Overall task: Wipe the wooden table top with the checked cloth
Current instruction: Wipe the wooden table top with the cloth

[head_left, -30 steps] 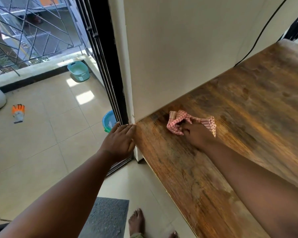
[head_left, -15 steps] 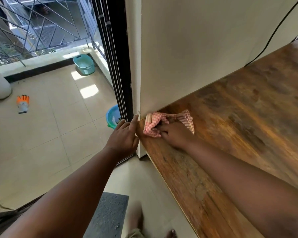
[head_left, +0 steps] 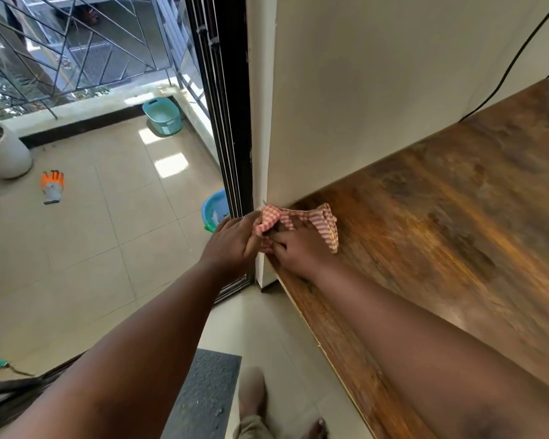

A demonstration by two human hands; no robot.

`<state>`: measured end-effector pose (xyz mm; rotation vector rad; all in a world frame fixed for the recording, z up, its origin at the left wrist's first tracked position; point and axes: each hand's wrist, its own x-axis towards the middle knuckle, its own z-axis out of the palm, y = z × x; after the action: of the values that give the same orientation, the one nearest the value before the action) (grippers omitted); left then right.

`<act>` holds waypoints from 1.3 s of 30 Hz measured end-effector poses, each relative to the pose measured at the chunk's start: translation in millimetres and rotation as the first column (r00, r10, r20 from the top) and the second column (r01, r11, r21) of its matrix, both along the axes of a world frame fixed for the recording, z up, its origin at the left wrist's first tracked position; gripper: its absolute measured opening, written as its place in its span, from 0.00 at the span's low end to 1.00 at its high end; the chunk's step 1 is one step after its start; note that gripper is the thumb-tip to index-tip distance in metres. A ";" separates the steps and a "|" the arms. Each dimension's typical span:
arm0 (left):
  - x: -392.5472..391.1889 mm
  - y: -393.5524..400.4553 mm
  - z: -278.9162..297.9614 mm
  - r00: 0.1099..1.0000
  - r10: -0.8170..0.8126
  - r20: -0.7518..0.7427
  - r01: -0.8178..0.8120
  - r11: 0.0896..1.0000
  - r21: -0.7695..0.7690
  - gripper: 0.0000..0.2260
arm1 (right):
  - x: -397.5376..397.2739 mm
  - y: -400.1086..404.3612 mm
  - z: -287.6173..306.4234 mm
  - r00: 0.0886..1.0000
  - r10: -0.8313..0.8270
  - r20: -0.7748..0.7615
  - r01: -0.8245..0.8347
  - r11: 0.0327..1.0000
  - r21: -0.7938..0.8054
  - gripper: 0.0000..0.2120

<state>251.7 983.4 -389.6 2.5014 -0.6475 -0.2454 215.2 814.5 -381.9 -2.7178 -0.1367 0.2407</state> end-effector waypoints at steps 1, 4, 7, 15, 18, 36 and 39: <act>-0.2 0.8 0.9 0.996 0.059 -0.068 -0.063 0.996 -0.064 0.24 | -3.5 0.8 -0.4 1.000 0.028 -0.005 -0.028 1.000 -0.014 0.18; 1.0 -4.2 6.7 0.891 0.209 -0.403 -0.345 0.889 -0.302 0.20 | -14.4 -12.6 2.0 0.994 0.095 -0.058 -0.094 0.996 0.008 0.19; 6.3 -9.4 13.6 0.779 0.251 -0.574 -0.520 0.770 -0.370 0.18 | -22.4 -37.3 4.4 0.990 0.133 -0.055 -0.133 0.991 -0.003 0.17; 3.3 -8.6 18.7 0.626 0.205 -0.752 -0.687 0.601 -0.408 0.20 | 0.9 -14.9 6.2 1.000 0.000 -0.030 -0.002 0.998 -0.062 0.18; 1.5 -8.8 13.6 0.641 0.212 -0.738 -0.677 0.609 -0.413 0.19 | -3.4 -6.8 4.1 0.998 0.056 -0.038 -0.059 0.995 -0.076 0.18; -17.4 -39.6 25.2 0.257 -0.095 -0.962 -0.806 0.527 -0.268 0.35 | -48.9 -26.7 1.7 1.000 0.003 -0.027 -0.004 0.999 -0.048 0.18; -16.2 -32.9 26.7 0.203 -0.232 -0.951 -0.868 0.407 -0.284 0.37 | -81.7 -25.5 -1.2 0.991 0.131 -0.037 -0.131 0.991 -0.008 0.19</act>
<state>235.5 950.5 -362.9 0.9711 0.4478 -0.8771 133.5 789.0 -383.1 -2.7161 -0.3047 0.3291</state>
